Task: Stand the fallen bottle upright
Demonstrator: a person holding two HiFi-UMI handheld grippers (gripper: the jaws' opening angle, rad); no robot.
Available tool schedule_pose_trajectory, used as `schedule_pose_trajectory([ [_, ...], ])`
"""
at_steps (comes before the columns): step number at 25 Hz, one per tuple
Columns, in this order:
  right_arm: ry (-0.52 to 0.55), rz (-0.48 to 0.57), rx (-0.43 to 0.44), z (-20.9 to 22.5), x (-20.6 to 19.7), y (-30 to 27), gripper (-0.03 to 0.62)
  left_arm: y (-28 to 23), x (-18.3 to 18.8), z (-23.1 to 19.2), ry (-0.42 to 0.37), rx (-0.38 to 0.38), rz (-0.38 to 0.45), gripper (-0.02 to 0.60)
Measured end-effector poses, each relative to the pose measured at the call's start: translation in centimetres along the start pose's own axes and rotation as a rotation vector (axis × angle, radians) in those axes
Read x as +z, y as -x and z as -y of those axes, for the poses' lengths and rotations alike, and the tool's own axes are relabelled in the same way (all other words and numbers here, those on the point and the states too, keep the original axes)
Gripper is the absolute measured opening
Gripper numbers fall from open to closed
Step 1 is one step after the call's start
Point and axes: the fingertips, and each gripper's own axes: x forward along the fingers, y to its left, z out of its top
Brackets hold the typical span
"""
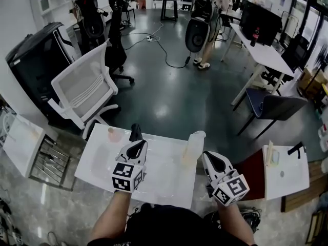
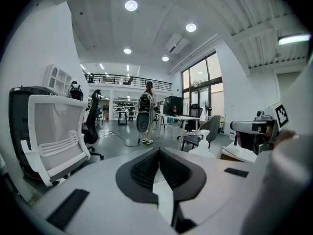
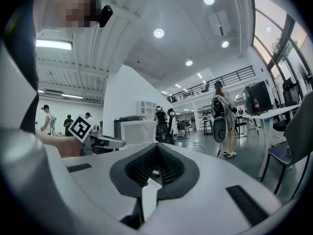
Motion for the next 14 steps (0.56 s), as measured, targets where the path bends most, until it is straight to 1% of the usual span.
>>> schedule_pose_trajectory([
  [9,0.000,0.026,-0.011,0.6,0.9,0.4,0.011,-0.2,0.6,0.1,0.000,-0.003,0.017,0.018],
  [14,0.008,0.030,-0.001,-0.5,1.2,0.4,0.011,0.5,0.7,-0.1,0.000,-0.003,0.023,0.018],
])
